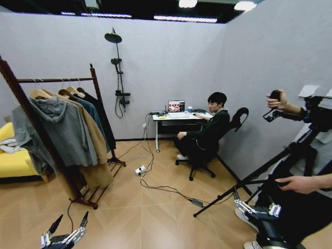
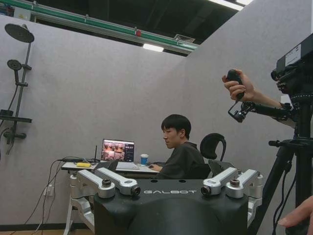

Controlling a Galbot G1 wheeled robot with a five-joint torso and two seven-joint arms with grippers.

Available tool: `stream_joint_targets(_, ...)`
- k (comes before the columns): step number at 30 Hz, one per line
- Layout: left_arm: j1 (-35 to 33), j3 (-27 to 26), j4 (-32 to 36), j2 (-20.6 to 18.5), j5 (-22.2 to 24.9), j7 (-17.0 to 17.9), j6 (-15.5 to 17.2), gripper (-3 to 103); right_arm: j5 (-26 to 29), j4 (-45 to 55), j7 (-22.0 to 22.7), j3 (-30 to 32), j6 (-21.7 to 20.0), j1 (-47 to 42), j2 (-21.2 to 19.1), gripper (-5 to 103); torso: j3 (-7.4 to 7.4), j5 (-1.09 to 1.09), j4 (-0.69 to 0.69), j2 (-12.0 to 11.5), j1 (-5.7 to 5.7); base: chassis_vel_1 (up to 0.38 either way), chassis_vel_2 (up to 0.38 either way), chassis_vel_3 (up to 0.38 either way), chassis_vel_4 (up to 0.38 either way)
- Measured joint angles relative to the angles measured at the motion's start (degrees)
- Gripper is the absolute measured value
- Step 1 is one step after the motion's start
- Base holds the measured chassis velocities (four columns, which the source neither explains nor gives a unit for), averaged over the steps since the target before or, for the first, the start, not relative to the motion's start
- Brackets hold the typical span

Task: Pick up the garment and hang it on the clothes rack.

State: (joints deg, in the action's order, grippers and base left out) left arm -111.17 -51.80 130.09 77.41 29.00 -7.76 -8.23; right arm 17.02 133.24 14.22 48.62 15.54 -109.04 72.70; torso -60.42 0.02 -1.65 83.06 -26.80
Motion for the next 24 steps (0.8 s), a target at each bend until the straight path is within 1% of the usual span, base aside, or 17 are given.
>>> stream_joint_targets(3, 0.01, 0.0, 0.0, 0.0, 0.0, -0.02, 0.0, 100, 0.0, 0.0, 0.0, 0.0, 0.0, 0.0, 0.01, 100, 0.0, -0.02, -0.01, 0.0, -0.02, -0.005, -0.027, 0.035, -0.01)
stream_joint_targets(6, 0.01, 0.0, 0.0, 0.0, 0.0, -0.01, 0.0, 100, 0.0, 0.0, 0.0, -0.01, 0.0, 0.0, 0.01, 100, 0.0, -0.04, 0.01, 0.0, -0.02, 0.047, 0.002, -0.103, -0.01)
stream_joint_targets(9, 0.01, -0.01, 0.0, 0.0, 0.0, 0.02, 0.0, 100, 0.0, 0.01, -0.01, -0.01, 0.0, -0.01, 0.02, 100, 0.0, -0.03, 0.03, 0.0, 0.0, 0.188, -0.042, -0.16, 0.058)
stream_joint_targets(17, 0.0, -0.02, 0.0, 0.0, 0.0, 0.03, 0.0, 100, 0.0, 0.0, 0.0, -0.01, 0.0, -0.04, 0.02, 100, 0.03, -0.01, 0.01, 0.06, 0.09, 0.23, -0.1, -0.247, 0.093)
stream_joint_targets(20, 0.0, -0.02, 0.0, -0.01, 0.0, 0.04, 0.0, 100, 0.0, 0.01, -0.01, -0.01, 0.0, -0.04, 0.02, 100, 0.04, -0.05, 0.01, 0.06, 0.09, 0.172, 0.043, -0.175, -0.02)
stream_joint_targets(24, 0.0, -0.02, -0.01, 0.0, 0.0, 0.05, 0.0, 100, 0.0, 0.01, -0.01, -0.01, 0.0, -0.02, 0.02, 100, 0.02, -0.03, 0.01, 0.05, 0.07, 0.041, 0.064, -0.051, -0.052)
